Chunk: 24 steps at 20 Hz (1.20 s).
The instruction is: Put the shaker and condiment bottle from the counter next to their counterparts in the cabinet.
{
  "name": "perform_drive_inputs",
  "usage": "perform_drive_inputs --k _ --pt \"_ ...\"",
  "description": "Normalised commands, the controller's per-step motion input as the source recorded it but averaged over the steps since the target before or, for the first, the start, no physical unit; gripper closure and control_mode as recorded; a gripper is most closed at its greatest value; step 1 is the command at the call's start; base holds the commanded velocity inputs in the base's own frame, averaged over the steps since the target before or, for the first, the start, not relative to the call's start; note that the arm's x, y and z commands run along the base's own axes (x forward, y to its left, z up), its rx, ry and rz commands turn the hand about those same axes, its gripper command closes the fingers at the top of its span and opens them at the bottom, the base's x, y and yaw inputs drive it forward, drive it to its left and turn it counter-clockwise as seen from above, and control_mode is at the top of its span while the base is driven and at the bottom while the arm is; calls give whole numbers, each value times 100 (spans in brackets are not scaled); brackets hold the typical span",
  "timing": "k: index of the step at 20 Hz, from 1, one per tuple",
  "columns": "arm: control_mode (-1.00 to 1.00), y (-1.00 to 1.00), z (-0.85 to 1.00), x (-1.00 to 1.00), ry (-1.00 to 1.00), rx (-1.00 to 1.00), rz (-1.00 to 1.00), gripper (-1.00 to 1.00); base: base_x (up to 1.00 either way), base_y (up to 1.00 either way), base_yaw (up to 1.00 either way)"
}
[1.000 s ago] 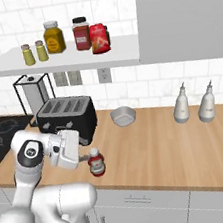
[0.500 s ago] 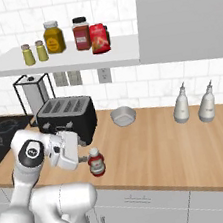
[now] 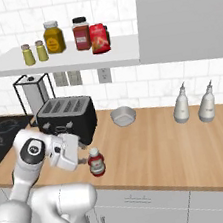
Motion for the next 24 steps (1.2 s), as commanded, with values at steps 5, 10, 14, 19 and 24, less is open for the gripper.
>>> perform_drive_inputs --k 5,10,14,19,24 --pt "-100 -52 -71 0 -3 -3 8 -100 0 0 0" --pt "-100 -48 -74 0 -4 -3 9 -100 0 0 0" --pt "-100 -41 -78 0 -4 -4 8 -100 0 0 0" --pt "-100 -29 -71 0 -7 -1 7 -100 0 0 0" --pt "-100 -9 -67 -11 -3 0 3 -100 0 0 0"
